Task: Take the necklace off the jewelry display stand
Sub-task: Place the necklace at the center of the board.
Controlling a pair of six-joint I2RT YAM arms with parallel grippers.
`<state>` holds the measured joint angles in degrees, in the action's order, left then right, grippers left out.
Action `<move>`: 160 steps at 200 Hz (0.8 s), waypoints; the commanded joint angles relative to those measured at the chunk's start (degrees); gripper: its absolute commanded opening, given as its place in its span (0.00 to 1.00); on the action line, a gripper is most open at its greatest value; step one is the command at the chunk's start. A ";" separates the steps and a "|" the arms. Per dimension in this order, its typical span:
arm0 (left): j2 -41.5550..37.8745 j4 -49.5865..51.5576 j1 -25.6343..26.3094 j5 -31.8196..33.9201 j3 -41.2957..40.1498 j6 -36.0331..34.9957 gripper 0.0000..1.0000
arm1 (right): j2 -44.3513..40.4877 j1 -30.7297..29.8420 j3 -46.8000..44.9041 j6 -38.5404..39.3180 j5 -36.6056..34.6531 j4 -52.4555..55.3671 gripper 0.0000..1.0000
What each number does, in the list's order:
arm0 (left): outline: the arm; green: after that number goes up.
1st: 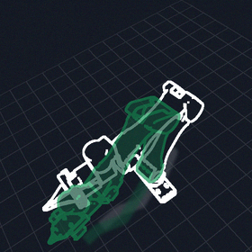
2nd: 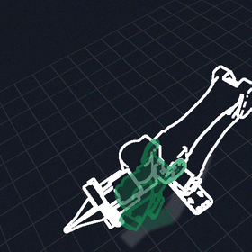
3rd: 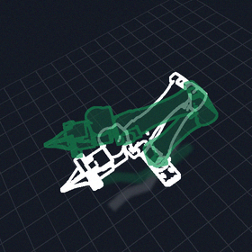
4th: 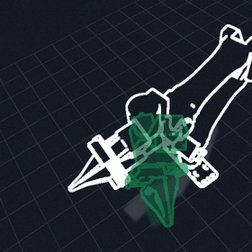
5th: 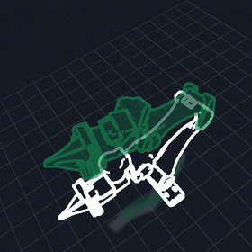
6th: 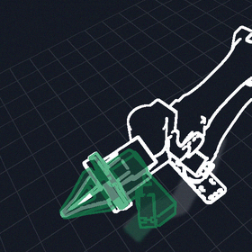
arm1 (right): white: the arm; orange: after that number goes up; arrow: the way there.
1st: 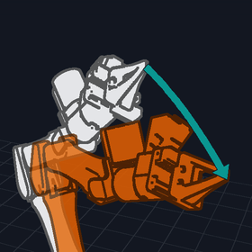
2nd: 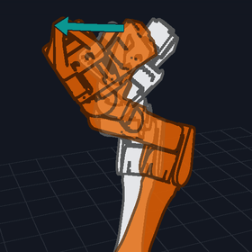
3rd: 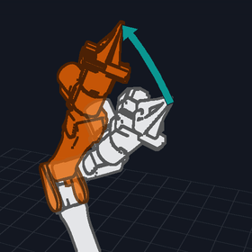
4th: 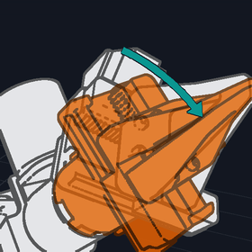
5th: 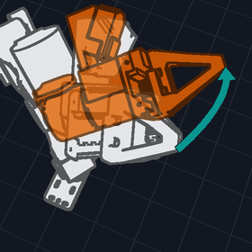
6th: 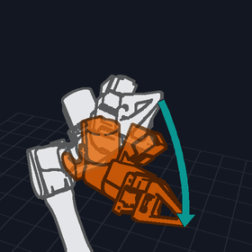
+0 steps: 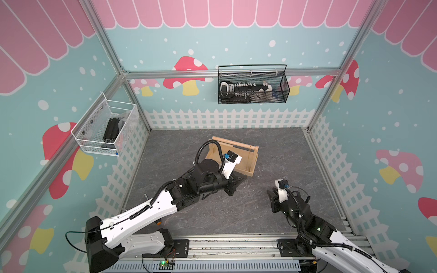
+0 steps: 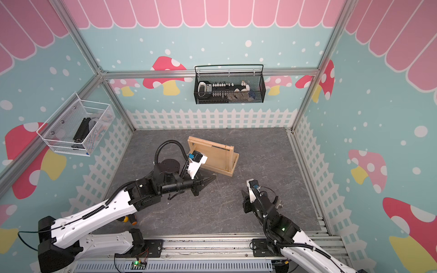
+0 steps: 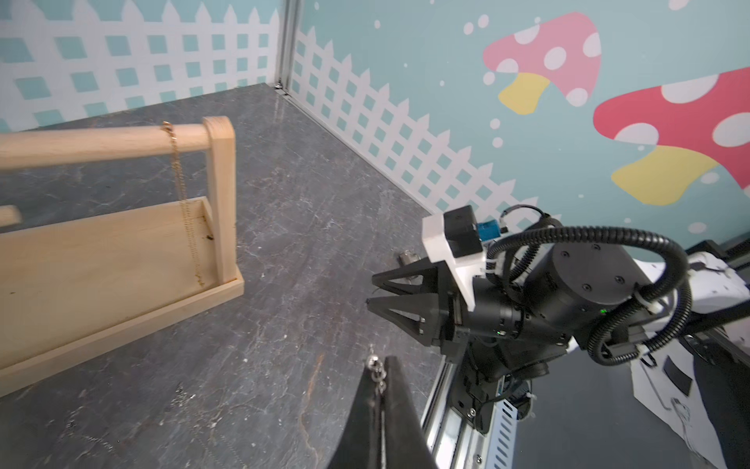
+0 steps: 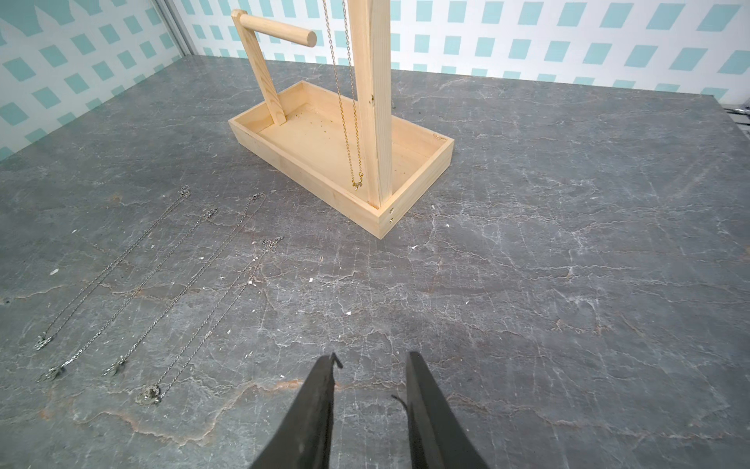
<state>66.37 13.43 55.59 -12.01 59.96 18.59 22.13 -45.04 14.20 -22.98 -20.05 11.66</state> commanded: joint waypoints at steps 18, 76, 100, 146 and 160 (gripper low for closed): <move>1.13 -3.29 4.56 0.43 -2.24 2.24 0.00 | -0.43 0.21 -0.75 -1.06 -1.51 0.83 0.32; -0.36 -6.41 7.63 3.53 -7.58 4.46 0.00 | -0.36 0.21 -0.75 -0.94 -1.13 0.82 0.32; -0.28 -7.61 8.17 3.84 -9.26 5.14 0.00 | -0.55 0.21 -0.75 -1.00 -1.04 0.91 0.32; 1.97 -10.98 9.73 3.90 -11.34 6.39 0.00 | -0.85 0.27 -0.75 -0.95 -0.95 1.08 0.32; 2.82 -12.39 9.96 4.15 -12.35 6.69 0.00 | -0.87 0.21 -0.75 -0.99 -0.84 1.17 0.32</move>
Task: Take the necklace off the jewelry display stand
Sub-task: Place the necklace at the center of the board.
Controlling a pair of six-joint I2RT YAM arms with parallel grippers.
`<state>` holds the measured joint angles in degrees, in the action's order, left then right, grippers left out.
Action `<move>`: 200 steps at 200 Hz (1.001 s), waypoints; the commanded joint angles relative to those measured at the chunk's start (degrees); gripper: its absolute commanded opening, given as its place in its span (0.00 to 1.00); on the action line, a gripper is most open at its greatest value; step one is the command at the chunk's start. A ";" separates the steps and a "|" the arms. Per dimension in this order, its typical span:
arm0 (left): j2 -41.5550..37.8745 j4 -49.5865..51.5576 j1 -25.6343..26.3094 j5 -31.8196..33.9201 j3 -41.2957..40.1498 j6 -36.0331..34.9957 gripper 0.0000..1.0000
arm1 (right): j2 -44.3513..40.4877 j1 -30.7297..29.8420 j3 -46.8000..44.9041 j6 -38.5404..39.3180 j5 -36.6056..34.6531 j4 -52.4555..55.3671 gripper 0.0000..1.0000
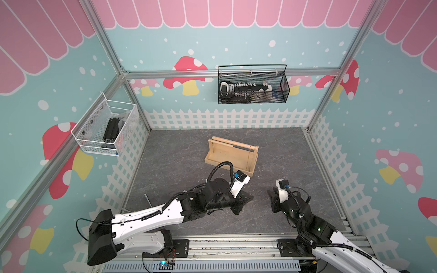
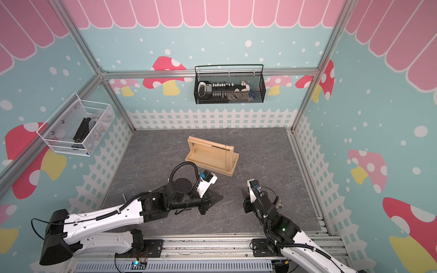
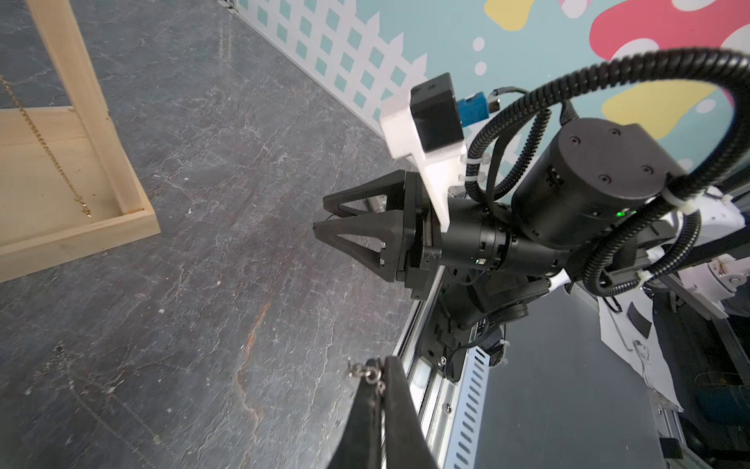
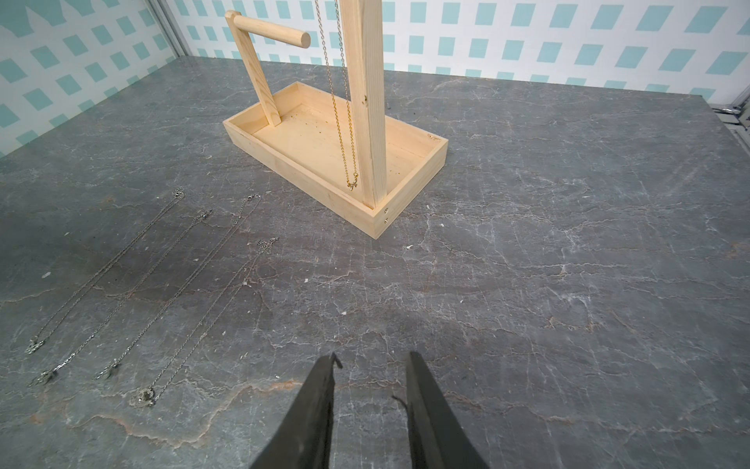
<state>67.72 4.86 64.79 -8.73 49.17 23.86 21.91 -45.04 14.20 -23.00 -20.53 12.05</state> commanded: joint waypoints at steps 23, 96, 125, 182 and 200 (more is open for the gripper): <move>3.11 -6.90 0.82 0.94 -4.32 2.48 0.00 | -0.78 0.21 -0.75 -0.94 -0.30 0.78 0.32; 4.94 -8.55 1.42 1.82 -6.54 3.50 0.00 | -0.06 0.21 -0.75 -0.83 -0.03 0.29 0.32; 3.67 -8.08 2.13 1.91 -6.45 3.49 0.00 | -0.10 0.21 -0.75 -0.84 -0.03 0.21 0.32; 2.77 -7.68 5.00 1.93 -6.19 3.74 0.00 | 0.34 0.21 -0.75 -0.79 0.01 0.07 0.32; 2.34 -6.79 6.32 3.30 -6.27 3.67 0.00 | 0.35 0.24 -0.75 -0.86 0.05 0.05 0.32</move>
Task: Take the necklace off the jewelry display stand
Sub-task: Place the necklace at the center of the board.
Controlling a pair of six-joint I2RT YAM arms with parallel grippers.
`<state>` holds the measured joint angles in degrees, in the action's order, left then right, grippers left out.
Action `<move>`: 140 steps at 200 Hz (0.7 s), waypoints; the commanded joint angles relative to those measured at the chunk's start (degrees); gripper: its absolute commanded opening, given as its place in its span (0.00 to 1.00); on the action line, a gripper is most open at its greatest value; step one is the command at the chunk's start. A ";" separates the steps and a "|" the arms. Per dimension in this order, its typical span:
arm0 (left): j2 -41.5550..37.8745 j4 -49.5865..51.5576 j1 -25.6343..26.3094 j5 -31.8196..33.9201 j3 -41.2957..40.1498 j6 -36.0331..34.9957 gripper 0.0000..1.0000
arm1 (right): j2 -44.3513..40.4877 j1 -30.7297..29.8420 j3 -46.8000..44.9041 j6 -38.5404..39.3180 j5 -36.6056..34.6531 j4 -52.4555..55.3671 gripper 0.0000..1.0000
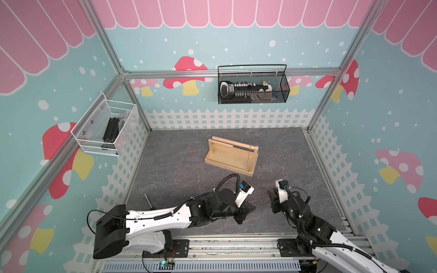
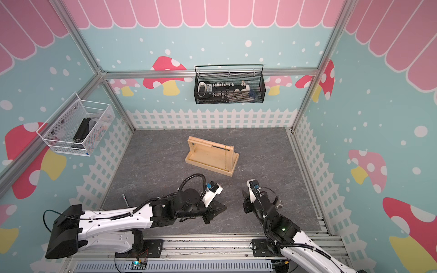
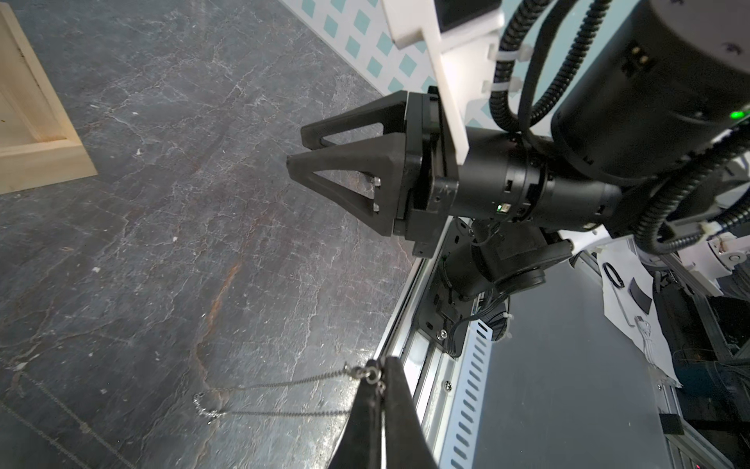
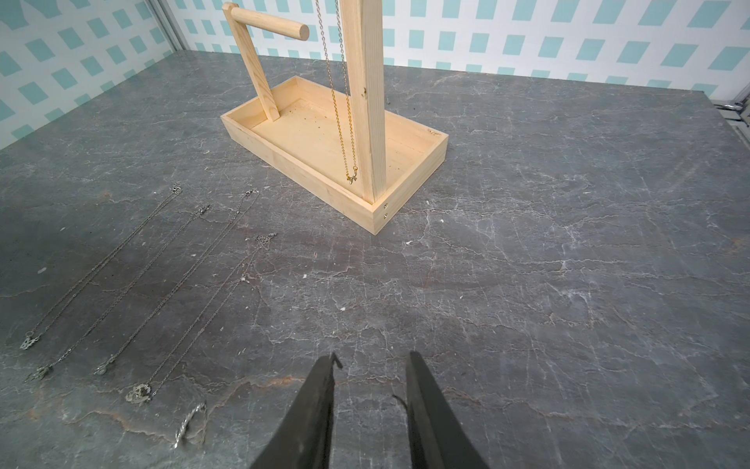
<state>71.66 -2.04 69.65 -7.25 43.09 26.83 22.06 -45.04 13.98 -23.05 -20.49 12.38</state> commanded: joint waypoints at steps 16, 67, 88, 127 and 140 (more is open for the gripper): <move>-2.03 0.50 2.04 2.78 -0.64 0.85 0.00 | 0.20 0.20 -0.53 -0.72 0.01 -0.37 0.32; -2.62 2.54 2.12 10.09 -2.31 0.68 0.00 | 0.18 0.22 -0.53 -0.71 0.28 -0.26 0.32; -2.93 4.55 1.70 14.95 -1.80 -0.14 0.00 | -0.13 0.21 -0.61 -0.74 0.45 -0.17 0.32; -1.50 8.89 -0.66 19.96 1.44 -2.89 0.00 | 0.06 0.23 -0.55 -0.73 0.71 -0.26 0.32; -0.42 9.86 -2.42 20.27 2.23 -3.28 0.00 | 0.16 0.21 -0.53 -0.63 0.80 -0.39 0.32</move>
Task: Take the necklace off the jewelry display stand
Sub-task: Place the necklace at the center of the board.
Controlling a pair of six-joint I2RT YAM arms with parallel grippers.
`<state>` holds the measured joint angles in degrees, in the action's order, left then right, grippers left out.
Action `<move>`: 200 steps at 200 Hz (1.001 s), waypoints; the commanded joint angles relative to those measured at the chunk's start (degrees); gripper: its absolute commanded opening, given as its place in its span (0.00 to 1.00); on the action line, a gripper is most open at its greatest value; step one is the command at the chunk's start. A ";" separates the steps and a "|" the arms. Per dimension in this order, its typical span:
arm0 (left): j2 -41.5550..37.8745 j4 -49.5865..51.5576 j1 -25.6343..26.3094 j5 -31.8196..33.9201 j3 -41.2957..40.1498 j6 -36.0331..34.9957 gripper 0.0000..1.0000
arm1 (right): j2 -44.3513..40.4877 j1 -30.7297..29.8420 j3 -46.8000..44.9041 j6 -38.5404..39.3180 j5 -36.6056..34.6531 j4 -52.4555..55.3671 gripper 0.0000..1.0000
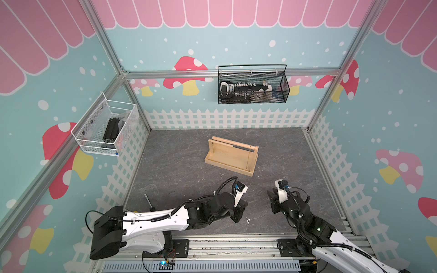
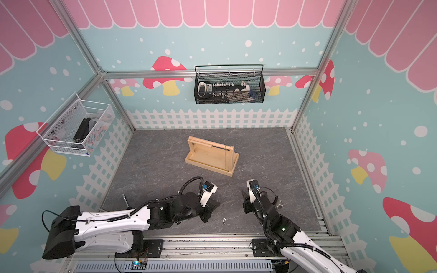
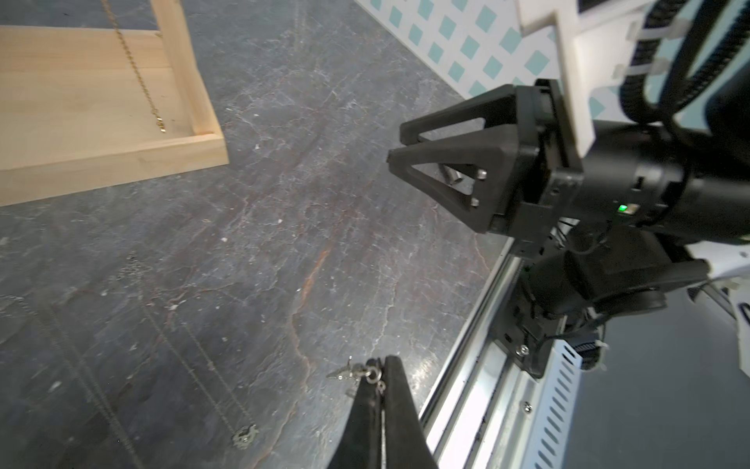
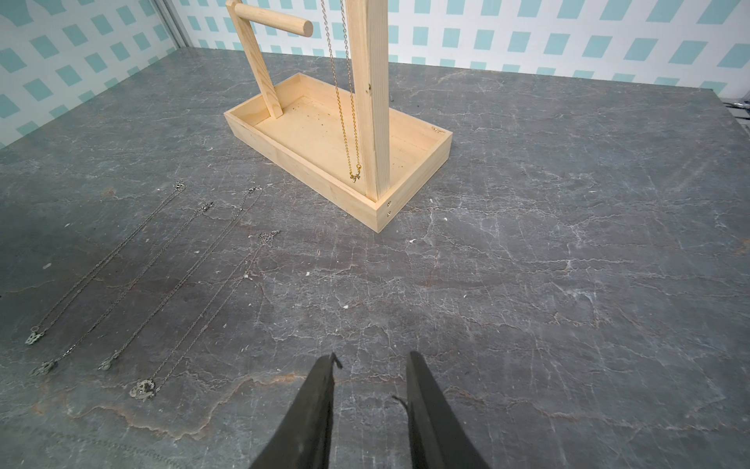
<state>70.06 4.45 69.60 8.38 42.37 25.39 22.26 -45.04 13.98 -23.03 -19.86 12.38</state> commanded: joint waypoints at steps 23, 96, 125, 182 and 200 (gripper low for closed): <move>3.23 1.84 -5.59 2.39 3.05 -2.36 0.00 | 0.06 0.21 -0.53 -0.68 0.48 -0.44 0.32; 13.67 -3.71 -9.91 -2.82 5.49 -4.82 0.00 | 0.46 0.22 -0.53 -0.54 0.96 -0.79 0.32; 18.33 -4.45 -10.58 -4.07 7.88 -5.50 0.00 | 0.92 0.21 -0.44 -0.44 1.10 -1.08 0.32; 24.12 -2.57 -12.13 -1.54 12.50 -7.13 0.00 | 1.65 0.21 -0.44 -0.44 1.32 -1.42 0.32; 25.06 -2.42 -12.90 -1.41 13.08 -7.11 0.00 | 1.56 0.21 -0.42 -0.41 1.41 -1.40 0.32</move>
<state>93.82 1.69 57.87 5.52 53.49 19.49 23.86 -45.04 13.98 -23.00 -18.52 12.21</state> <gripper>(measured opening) 0.049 0.321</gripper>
